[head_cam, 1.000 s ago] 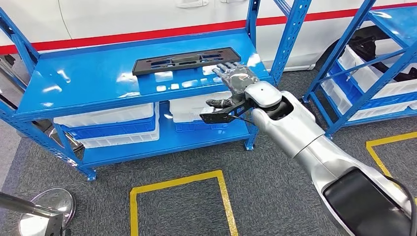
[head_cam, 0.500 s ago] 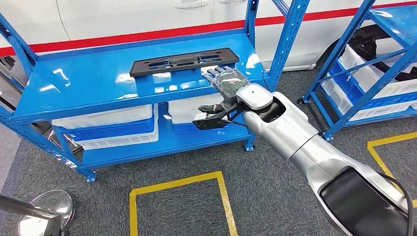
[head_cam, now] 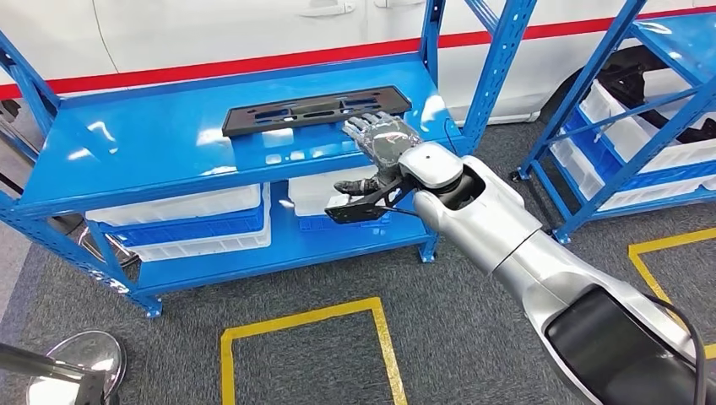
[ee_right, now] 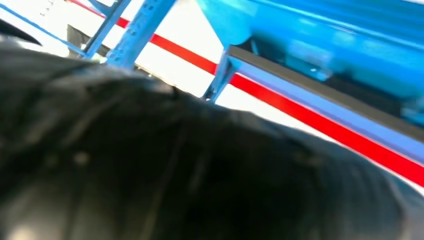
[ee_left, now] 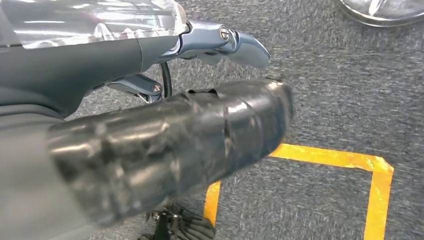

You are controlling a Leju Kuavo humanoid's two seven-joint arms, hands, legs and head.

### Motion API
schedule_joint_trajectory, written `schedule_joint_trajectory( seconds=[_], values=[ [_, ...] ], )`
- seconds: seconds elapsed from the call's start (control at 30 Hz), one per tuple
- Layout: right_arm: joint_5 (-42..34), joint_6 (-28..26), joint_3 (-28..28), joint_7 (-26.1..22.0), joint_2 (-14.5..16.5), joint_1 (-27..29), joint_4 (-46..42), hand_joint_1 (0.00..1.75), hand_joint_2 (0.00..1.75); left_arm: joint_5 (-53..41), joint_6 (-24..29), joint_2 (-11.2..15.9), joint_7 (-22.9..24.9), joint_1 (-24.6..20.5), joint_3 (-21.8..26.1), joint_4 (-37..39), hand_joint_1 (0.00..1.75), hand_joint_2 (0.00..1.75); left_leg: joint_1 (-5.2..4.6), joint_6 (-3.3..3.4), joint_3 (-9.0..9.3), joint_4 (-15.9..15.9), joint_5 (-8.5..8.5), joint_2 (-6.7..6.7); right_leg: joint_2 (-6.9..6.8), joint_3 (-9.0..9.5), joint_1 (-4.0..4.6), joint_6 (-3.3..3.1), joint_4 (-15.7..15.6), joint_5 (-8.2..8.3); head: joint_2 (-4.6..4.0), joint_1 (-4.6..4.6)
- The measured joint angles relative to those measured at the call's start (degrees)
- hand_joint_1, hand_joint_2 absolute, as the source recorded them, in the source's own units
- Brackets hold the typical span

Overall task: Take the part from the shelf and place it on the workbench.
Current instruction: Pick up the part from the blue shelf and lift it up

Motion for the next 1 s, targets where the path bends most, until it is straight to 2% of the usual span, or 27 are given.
schedule_joint_trajectory(
  seconds=[0.07,0.1,0.17,0.2,0.23,0.27,0.33,0.37,0.4,0.47,0.53,0.6,0.63,0.7,0.73,0.77,0.8,0.83,0.87,0.9,0.93,1.0],
  values=[
    [0.0,0.0,0.1,0.0,0.0,-0.1,-0.1,0.00,0.00,0.0,0.0,0.0,0.0,0.0,0.0,0.0,0.00,0.00,0.23,0.71,0.32,-0.3,0.05,0.11,-0.11,-0.86,-0.06,0.55,2.0,-1.38,0.00,0.01],
    [-0.1,0.0,0.1,0.0,-0.1,-0.2,-0.2,0.00,0.00,0.0,0.0,0.0,0.0,0.0,0.0,0.0,0.00,0.00,0.30,1.05,0.47,-0.5,0.02,0.17,-0.18,-2.16,-0.12,0.79,4.7,-2.80,0.00,0.02],
    [-0.5,0.2,0.2,0.0,-0.1,-0.1,-0.2,0.00,0.00,-0.1,0.0,0.0,0.0,0.0,0.0,0.0,0.00,0.00,0.19,1.53,0.58,-0.5,-0.20,0.22,-0.27,-6.22,-0.27,1.05,12.4,-5.96,0.00,0.02],
    [-0.8,0.3,0.4,0.1,-0.2,0.0,-0.2,0.00,0.00,-0.1,0.0,0.0,0.0,0.0,0.1,0.0,0.00,0.00,0.14,1.64,0.65,-0.4,-0.32,0.23,-0.29,-8.01,-0.32,1.10,15.3,-6.63,0.00,0.03],
    [-1.1,0.5,0.6,0.2,-0.2,0.2,-0.2,0.00,0.00,-0.3,0.0,0.0,0.0,0.0,0.1,0.0,0.00,0.00,0.11,1.69,0.77,-0.4,-0.48,0.20,-0.32,-8.97,-0.34,1.06,16.5,-6.23,0.00,0.03],
    [-1.4,0.6,0.8,0.3,-0.2,0.2,-0.3,0.00,0.00,-0.4,-0.1,0.0,0.0,0.0,0.1,0.0,0.00,0.00,0.08,1.68,0.97,-0.3,-0.68,0.15,-0.34,-8.79,-0.33,0.91,15.4,-4.68,0.00,0.03],
    [-1.9,0.7,0.9,0.4,-0.2,0.0,-0.3,0.00,0.00,-0.7,-0.1,-0.1,-0.1,0.0,0.1,0.0,0.00,0.00,0.02,1.53,1.48,-0.1,-1.23,0.06,-0.39,-6.00,-0.14,0.17,8.3,-0.13,0.00,0.03],
    [-2.1,0.7,0.9,0.5,-0.2,-0.1,-0.3,0.00,0.00,-0.7,-0.2,-0.2,-0.2,0.0,0.1,0.0,0.00,0.00,-0.13,1.35,1.61,0.0,-1.50,0.05,-0.47,-4.41,0.05,-0.28,4.8,1.44,0.00,0.00],
    [-2.2,0.7,1.0,0.6,-0.2,-0.3,-0.4,0.00,0.00,-0.7,-0.2,-0.2,-0.2,0.0,0.2,0.0,0.00,0.00,-0.18,1.14,1.60,0.1,-1.68,0.05,-0.54,-3.28,0.27,-0.62,2.2,2.13,0.00,-0.01],
    [-2.4,0.7,1.2,0.6,-0.3,-0.4,-0.5,0.00,0.00,-0.7,-0.2,-0.3,-0.2,-0.1,0.4,0.0,0.00,0.00,-0.18,0.52,1.51,0.1,-1.83,0.13,-0.55,-2.46,0.66,-0.95,0.6,1.87,0.00,-0.05],
    [-2.4,0.7,1.4,0.7,-0.3,-0.4,-0.7,0.00,0.00,-0.7,-0.2,-0.3,-0.3,0.0,0.5,0.0,0.00,0.00,-0.09,-0.14,1.88,0.0,-2.16,0.20,-0.43,-1.78,0.40,-1.13,-0.3,1.75,0.00,-0.01],
    [-2.4,0.6,1.4,0.8,-0.4,-0.6,-0.9,0.00,0.00,-0.7,-0.2,-0.3,-0.3,-0.1,0.5,0.0,0.00,0.00,-0.06,-0.79,0.93,2.9,-3.90,0.21,-0.46,-0.66,-0.17,-1.48,-1.2,1.70,0.00,-0.07],
    [-2.4,0.6,1.5,0.8,-0.3,-0.6,-1.0,0.00,0.00,-0.7,-0.2,-0.2,-0.3,-0.1,0.5,0.0,0.00,0.00,0.07,-1.10,-0.67,6.1,-5.38,0.21,-0.49,-0.22,-0.28,-1.65,-1.4,1.58,0.00,-0.13],
    [-2.4,0.7,1.7,0.8,-0.3,-0.5,-1.1,0.00,0.00,-0.7,-0.2,-0.1,-0.3,-0.1,0.5,0.0,0.00,0.00,0.23,-1.65,-5.03,13.6,-7.93,0.22,-0.44,0.20,-0.33,-1.86,-1.4,1.21,0.00,-0.18],
    [-2.4,0.7,1.8,0.8,-0.3,-0.4,-1.1,0.00,0.00,-0.7,-0.2,-0.1,-0.3,0.0,0.5,0.0,0.00,0.00,0.30,-1.81,-6.56,15.6,-7.92,0.23,-0.37,0.41,-0.33,-1.85,-1.3,0.99,0.00,-0.19],
    [-2.4,0.7,1.9,0.8,-0.3,-0.3,-1.1,0.00,0.00,-0.7,-0.2,-0.1,-0.3,0.1,0.5,0.0,0.00,0.00,0.34,-1.89,-7.01,15.4,-6.69,0.23,-0.29,0.69,-0.33,-1.79,-1.3,0.74,0.00,-0.19],
    [-2.4,0.7,1.9,0.8,-0.3,-0.2,-1.1,0.00,0.00,-0.7,-0.2,-0.1,-0.3,0.1,0.5,0.0,0.00,0.00,0.37,-1.88,-6.22,12.8,-4.39,0.24,-0.21,1.08,-0.34,-1.68,-1.2,0.42,0.00,-0.19],
    [-2.4,0.7,1.9,0.8,-0.3,-0.2,-1.1,0.00,0.00,-0.7,-0.2,-0.1,-0.3,0.1,0.5,0.0,0.00,0.00,0.39,-1.79,-4.58,8.5,-1.70,0.26,-0.17,1.52,-0.34,-1.50,-1.2,0.02,0.00,-0.19],
    [-2.4,0.7,1.9,0.8,-0.3,-0.2,-1.1,0.00,0.00,-0.7,-0.2,0.0,-0.3,0.1,0.5,0.0,0.00,0.00,0.29,-1.61,-2.79,4.6,0.22,0.24,-0.12,1.83,-0.24,-1.26,-1.1,-0.36,0.00,-0.18],
    [-2.4,0.7,1.9,0.8,-0.3,-0.3,-1.2,0.00,0.00,-0.7,-0.2,0.0,-0.3,0.1,0.5,0.0,0.00,0.00,0.18,-1.30,-1.38,1.5,1.26,0.20,-0.07,1.96,-0.12,-1.03,-0.9,-0.64,0.00,-0.18],
    [-2.4,0.7,1.9,0.8,-0.3,-0.3,-1.2,0.00,0.00,-0.7,-0.2,0.0,-0.3,0.1,0.5,0.0,0.00,0.00,0.07,-0.97,-0.66,0.0,1.44,0.15,-0.02,1.93,-0.01,-0.79,-0.9,-0.82,0.00,-0.17],
    [-2.4,0.7,1.9,0.8,-0.3,-0.3,-1.2,0.00,0.00,-0.7,-0.2,0.0,-0.3,0.1,0.5,0.0,0.00,0.00,0.03,-0.24,-0.40,-0.5,0.86,0.08,0.04,1.84,0.15,-0.34,-0.9,-0.99,0.00,-0.17]
  ],
)
